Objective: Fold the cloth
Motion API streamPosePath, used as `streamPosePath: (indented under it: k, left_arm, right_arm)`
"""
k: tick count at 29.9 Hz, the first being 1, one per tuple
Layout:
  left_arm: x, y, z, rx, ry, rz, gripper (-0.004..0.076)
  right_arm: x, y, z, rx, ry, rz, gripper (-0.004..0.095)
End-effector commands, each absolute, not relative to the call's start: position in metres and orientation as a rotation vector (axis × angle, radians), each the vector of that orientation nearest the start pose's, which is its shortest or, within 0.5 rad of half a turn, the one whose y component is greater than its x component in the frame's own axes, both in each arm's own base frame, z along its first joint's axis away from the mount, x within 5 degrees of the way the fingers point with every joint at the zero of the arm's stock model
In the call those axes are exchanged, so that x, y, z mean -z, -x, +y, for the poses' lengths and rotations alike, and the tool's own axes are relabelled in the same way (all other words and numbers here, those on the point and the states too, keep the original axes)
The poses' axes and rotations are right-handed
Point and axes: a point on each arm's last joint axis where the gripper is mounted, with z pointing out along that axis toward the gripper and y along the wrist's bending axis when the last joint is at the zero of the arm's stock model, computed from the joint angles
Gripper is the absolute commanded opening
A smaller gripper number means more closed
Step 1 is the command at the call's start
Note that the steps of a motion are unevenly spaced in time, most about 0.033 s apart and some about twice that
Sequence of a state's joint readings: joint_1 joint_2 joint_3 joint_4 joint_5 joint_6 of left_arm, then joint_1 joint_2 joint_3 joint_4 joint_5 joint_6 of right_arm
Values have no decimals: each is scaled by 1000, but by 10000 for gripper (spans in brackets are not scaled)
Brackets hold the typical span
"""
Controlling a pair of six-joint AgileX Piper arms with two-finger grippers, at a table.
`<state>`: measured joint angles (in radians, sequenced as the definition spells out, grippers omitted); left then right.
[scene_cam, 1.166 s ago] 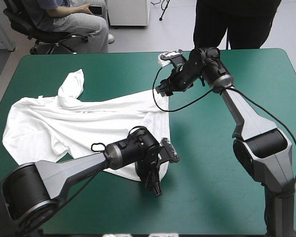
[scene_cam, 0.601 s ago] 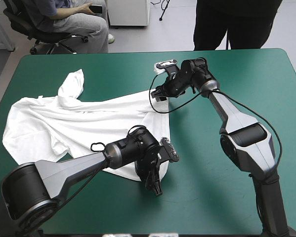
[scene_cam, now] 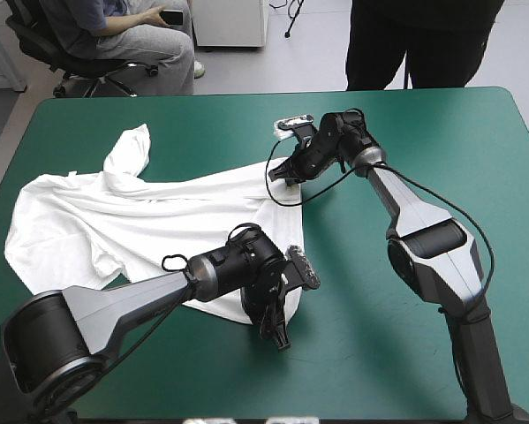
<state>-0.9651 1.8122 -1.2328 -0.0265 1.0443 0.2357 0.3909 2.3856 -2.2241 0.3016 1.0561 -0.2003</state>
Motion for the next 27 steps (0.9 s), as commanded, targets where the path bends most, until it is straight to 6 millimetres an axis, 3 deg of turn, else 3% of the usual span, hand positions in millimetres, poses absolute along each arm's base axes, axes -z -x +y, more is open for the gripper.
streamPosePath:
  k: [1,9,15,20,27]
  left_arm:
    - [-191,-177,-297,295,-1653,2660,-17]
    - [-191,-177,-297,297,-1649,2662,-17]
    - [-217,-183,-286,233,-1530,2621,-17]
    - [-271,-205,-256,197,-1291,2539,-17]
    - [-393,-238,-189,266,-823,2306,-17]
  right_arm:
    - [-241,-469,220,-472,689,2569,-7]
    - [-254,-470,219,-469,686,2533,-15]
    - [-305,-467,205,-460,663,2436,-17]
    - [-352,-456,175,-438,622,2382,-17]
    - [-430,-420,135,-411,571,2229,-17]
